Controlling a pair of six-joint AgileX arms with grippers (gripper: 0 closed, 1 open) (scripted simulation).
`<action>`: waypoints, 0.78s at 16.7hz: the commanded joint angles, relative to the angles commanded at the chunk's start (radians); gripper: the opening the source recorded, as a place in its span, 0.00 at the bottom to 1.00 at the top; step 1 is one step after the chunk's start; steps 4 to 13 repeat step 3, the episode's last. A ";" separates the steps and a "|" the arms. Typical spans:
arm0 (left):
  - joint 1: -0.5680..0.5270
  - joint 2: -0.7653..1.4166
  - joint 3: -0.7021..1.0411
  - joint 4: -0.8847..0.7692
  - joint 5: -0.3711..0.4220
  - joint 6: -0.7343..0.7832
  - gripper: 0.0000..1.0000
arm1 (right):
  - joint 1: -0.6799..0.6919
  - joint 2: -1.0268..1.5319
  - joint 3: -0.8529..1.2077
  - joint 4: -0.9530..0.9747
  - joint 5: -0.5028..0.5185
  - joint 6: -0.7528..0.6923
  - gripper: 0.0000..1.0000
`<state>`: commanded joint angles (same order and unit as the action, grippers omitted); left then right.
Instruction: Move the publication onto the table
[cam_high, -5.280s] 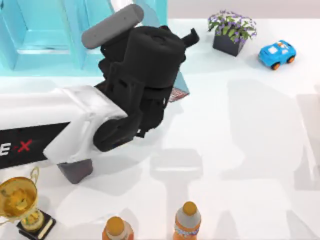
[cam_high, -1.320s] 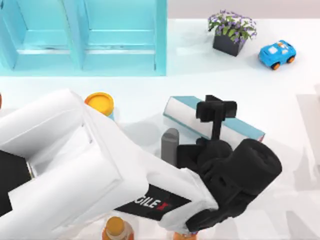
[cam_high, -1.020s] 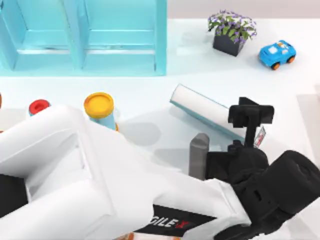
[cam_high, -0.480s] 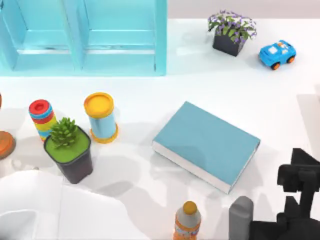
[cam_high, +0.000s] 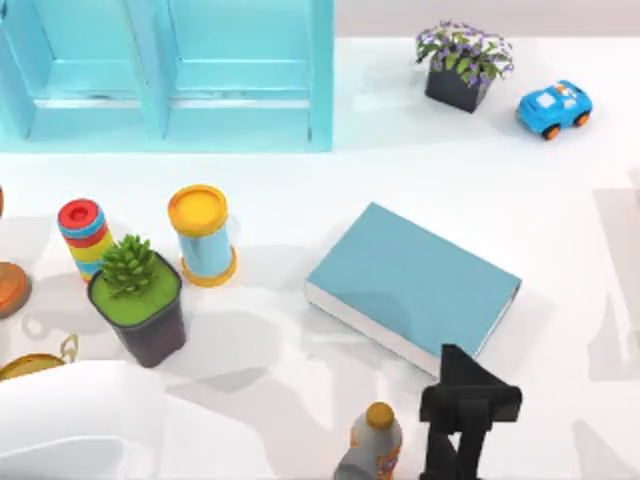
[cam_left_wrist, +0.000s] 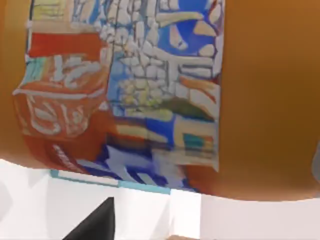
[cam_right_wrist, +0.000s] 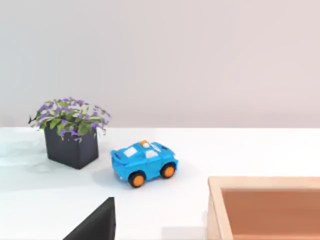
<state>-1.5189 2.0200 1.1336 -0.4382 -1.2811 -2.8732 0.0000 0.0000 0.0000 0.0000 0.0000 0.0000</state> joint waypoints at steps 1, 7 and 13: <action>0.010 -0.002 -0.008 -0.008 -0.009 -0.014 1.00 | 0.000 0.000 0.000 0.000 0.000 0.000 1.00; 0.013 -0.002 -0.010 -0.011 -0.011 -0.017 1.00 | 0.000 0.000 0.000 0.000 0.000 0.000 1.00; 0.013 -0.002 -0.010 -0.011 -0.011 -0.017 1.00 | 0.000 0.000 0.000 0.000 0.000 0.000 1.00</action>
